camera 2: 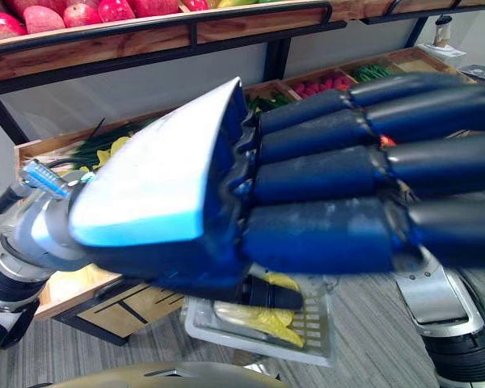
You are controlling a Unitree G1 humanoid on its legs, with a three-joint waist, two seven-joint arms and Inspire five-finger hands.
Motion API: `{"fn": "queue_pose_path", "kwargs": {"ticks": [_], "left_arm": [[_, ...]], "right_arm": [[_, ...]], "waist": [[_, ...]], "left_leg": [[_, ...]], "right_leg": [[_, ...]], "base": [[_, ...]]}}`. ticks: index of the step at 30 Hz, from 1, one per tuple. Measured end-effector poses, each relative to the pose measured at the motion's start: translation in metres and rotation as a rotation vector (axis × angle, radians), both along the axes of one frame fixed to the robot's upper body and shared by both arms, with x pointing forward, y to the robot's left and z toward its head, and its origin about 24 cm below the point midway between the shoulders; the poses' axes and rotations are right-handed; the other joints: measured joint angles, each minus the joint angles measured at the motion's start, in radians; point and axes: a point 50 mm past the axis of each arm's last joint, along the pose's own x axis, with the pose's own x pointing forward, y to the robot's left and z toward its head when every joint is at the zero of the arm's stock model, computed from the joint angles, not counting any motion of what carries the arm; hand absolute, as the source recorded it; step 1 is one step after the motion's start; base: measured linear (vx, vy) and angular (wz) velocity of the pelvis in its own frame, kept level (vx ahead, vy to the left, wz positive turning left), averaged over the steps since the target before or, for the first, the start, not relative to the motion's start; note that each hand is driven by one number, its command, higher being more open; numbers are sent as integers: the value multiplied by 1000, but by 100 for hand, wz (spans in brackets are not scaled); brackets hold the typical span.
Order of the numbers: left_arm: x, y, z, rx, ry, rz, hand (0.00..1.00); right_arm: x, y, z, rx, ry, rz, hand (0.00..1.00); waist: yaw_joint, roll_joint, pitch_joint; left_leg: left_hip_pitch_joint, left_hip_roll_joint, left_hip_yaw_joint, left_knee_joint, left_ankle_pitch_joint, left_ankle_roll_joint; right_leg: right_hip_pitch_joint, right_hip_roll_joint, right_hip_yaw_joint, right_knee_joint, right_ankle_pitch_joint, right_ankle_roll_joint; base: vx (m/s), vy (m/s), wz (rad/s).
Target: Pick vegetable in the basket
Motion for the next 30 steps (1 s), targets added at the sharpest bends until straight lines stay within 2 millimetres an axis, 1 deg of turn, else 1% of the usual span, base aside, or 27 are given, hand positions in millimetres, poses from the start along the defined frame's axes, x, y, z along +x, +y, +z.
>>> {"fn": "queue_pose_path", "kwargs": {"ticks": [1, 2, 3, 5, 6, 10, 12, 13, 15, 17, 18, 20, 21, 23, 26, 29, 30], "left_arm": [[0, -1, 0, 22, 49, -47, 100], [0, -1, 0, 26, 56, -52, 100], [1, -1, 0, 46, 95, -72, 100], [5, -1, -2, 62, 140, -79, 100], [10, -1, -7, 66, 196, -74, 100], [18, 0, -11, 87, 253, -52, 100], [22, 2, -15, 117, 269, -19, 100], [25, 8, -18, 130, 283, 21, 100], [32, 23, -18, 114, 291, 118, 100], [42, 51, -14, 30, 307, 272, 100], [44, 58, -13, 2, 316, 306, 100], [47, 84, -18, -87, 363, 434, 100], [47, 90, -20, -98, 377, 465, 100], [48, 107, -33, -89, 452, 573, 100], [51, 121, -51, -65, 537, 677, 100], [53, 146, -81, -58, 695, 830, 100], [54, 158, -92, -71, 745, 907, 100]], "right_arm": [[2, -4, -2, -5, 4, -22, 0], [2, -4, -2, -8, 3, -25, 0], [4, -8, -4, -12, 7, -48, 0], [5, -12, -6, 8, 10, -75, 0], [6, -14, -7, 10, 5, -91, 0], [5, -15, -11, 10, 15, -101, 0], [6, -15, -15, 33, 21, -111, 0], [6, -17, -17, 49, 26, -124, 0], [5, -22, -19, 71, 28, -158, 0], [1, -36, -22, 67, 26, -229, 0], [-1, -40, -22, 68, 26, -250, 0], [-6, -58, -27, 71, 31, -345, 0], [-8, -63, -29, 74, 36, -370, 0], [-11, -83, -35, 60, 51, -470, 0], [-17, -102, -40, 57, 56, -567, 0], [-25, -122, -38, 63, 36, -669, 0], [-30, -129, -40, 56, 36, -711, 0]], "waist": [[6, -1, -1], [7, -1, -1], [15, -1, -1], [17, -3, 0], [19, -1, -2], [21, -2, -1], [21, -1, -2], [22, 0, -2], [23, 0, -2], [37, 0, -2], [42, -1, -2], [49, -6, -2], [50, -9, -3], [61, -20, -3], [76, -29, -4], [78, -33, -6], [81, -36, -7]], "left_leg": [[0, -2, -2, -1, 1, 1], [1, -2, -3, -1, 1, 1], [1, -6, -4, -3, 3, 4], [0, -14, -12, -12, 9, 6], [-1, -16, -15, -12, 10, 6], [-5, -18, -23, -12, 11, 7], [-8, -18, -26, -12, 13, 8], [-11, -18, -28, -12, 14, 8], [-14, -18, -33, -12, 16, 9], [-15, -19, -38, -14, 18, 11], [-15, -21, -39, -17, 19, 11], [-15, -40, -55, -43, 33, 15], [-15, -45, -60, -51, 37, 15], [-14, -59, -73, -75, 52, 18], [-14, -75, -87, -101, 68, 20], [-14, -101, -108, -153, 98, 24], [-14, -112, -118, -179, 114, 26]], "right_leg": [[2, -2, -2, 0, 0, 0], [2, -2, -2, 0, 0, 0], [3, -5, -4, 1, -1, 0], [3, -11, -11, 2, -1, 0], [4, -13, -15, 2, -1, 0], [5, -15, -22, 2, -1, 0], [5, -15, -25, 2, 0, 0], [4, -15, -27, 2, 0, 0], [4, -15, -32, 2, 0, 0], [6, -15, -36, 2, -1, -1], [7, -16, -38, 2, -1, -1], [11, -28, -56, 1, -4, -5], [12, -31, -60, 0, -6, -5], [15, -39, -76, 0, -10, -7], [20, -45, -88, -6, -10, -6], [22, -56, -116, -14, -10, -6], [22, -60, -127, -15, -11, -6]], "base": [[-39, 39, 10], [-40, 43, 4], [-39, 42, 6], [-41, 40, 11], [-39, 37, 8], [-23, 28, 6], [-12, 21, 5], [-10, 17, 6], [-10, 17, 7], [-6, 14, 6], [-7, 23, 9], [-6, 31, 22], [-2, 26, 26], [2, 20, 22], [5, 13, 20], [5, 9, 24], [1, 12, 29]]}}
